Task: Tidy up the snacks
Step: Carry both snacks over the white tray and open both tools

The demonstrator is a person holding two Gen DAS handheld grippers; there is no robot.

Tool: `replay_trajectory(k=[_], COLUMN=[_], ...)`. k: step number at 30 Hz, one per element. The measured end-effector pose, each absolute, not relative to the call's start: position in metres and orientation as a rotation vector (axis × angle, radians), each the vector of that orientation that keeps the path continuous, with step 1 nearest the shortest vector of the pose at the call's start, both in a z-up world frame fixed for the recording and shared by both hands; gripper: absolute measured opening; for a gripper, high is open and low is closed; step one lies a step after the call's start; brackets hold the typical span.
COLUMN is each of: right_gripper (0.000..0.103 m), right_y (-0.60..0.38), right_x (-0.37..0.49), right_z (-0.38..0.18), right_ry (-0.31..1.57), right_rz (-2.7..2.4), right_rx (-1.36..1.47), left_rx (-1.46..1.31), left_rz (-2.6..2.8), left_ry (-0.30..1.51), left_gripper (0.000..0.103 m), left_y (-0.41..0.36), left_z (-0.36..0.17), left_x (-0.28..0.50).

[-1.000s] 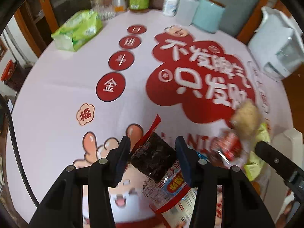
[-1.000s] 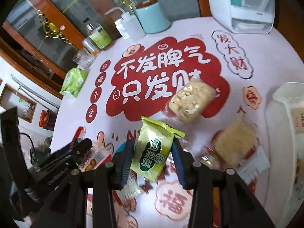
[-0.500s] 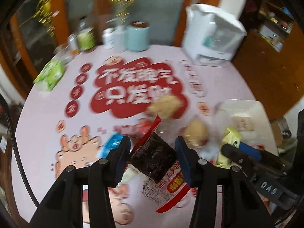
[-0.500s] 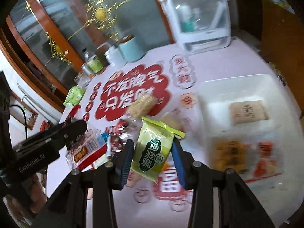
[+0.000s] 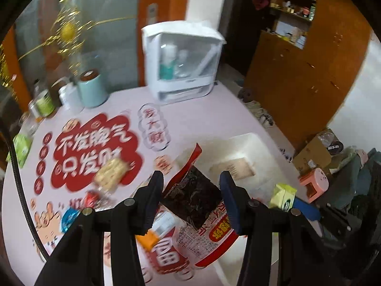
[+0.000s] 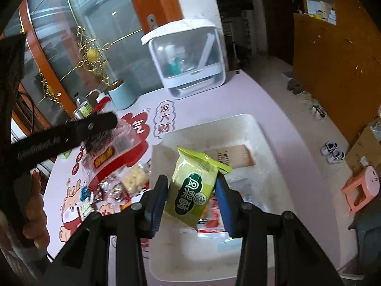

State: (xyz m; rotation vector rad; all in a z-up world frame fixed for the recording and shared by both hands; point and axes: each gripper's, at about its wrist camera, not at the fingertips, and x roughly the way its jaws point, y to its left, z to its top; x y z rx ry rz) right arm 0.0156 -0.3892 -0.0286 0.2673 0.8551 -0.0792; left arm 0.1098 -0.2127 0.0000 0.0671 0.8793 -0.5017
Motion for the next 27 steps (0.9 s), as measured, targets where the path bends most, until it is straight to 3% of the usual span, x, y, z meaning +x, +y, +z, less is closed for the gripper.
replay_trajectory(k=[9,19,22,23,24,26,27], right_gripper=[0.042,0.043,0.051,0.055,0.057,0.057,0.057], right_y=[-0.41,-0.407,-0.404,-0.404,-0.403,-0.403,-0.404], right_x=[0.012,0.015,0.016,0.017,0.017,0.016,0.016], right_z=[-0.041,-0.061,-0.065,-0.066,-0.067,-0.067,-0.067], right_ry=[0.885,0.948,0.964,0.968,0.968,0.966,0.967], right_rz=[-0.083,-0.062,-0.067,-0.073,-0.078,-0.081,-0.081], right_rx=[0.241,0.222,0.206,0.201,0.198,0.201,0.208], left_rx=[0.13,0.188,0.217,0.222,0.226,0.223,0.218], left_rz=[-0.538,-0.513,-0.497,-0.494,-0.49,-0.477,-0.473], left_ry=[0.871,0.93,0.928,0.928,0.926,0.915,0.906], left_gripper=[0.048,0.049,0.05,0.061,0.081,0.096,0.096], left_y=[-0.292,-0.321,-0.325,-0.325,-0.324,-0.321,-0.319], left_z=[-0.002,-0.037,-0.042,-0.043,-0.043,-0.043,-0.042], left_x=[0.117,0.128,0.127,0.128,0.127,0.125,0.124])
